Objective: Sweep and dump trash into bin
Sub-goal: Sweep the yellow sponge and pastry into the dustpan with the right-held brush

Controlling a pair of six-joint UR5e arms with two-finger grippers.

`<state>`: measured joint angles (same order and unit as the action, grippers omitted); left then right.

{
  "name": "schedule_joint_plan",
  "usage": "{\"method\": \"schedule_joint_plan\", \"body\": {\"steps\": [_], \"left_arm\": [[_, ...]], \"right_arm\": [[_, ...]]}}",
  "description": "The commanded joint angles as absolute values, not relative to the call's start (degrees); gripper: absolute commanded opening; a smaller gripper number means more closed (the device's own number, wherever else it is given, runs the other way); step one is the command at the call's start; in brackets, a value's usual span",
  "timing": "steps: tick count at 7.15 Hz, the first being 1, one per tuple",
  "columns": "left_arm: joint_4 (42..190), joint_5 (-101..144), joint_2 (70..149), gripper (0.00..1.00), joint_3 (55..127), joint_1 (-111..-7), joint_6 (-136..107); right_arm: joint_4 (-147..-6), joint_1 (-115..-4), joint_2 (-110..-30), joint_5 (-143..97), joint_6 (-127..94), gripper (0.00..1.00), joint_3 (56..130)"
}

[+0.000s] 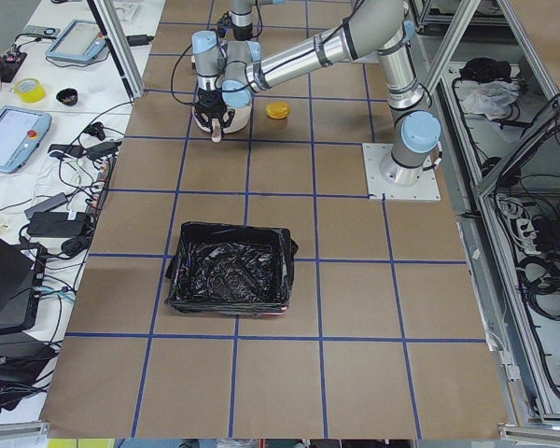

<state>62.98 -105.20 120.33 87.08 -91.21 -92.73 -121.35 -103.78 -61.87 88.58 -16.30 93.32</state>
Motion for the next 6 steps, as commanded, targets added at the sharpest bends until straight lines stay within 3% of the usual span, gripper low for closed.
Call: {"method": "schedule_joint_plan", "body": {"steps": [1,6], "left_arm": [[62.23,-104.77,120.15,0.0,86.84,-91.32,-92.99],[58.74,-104.5,120.75,0.0,87.01,-93.33,-93.6]], "right_arm": [[-120.06,-105.82,-59.34,88.24,-20.81,0.0,92.72],[-120.59,-114.59,-58.54,82.71,-34.87,0.0,92.02]]}}
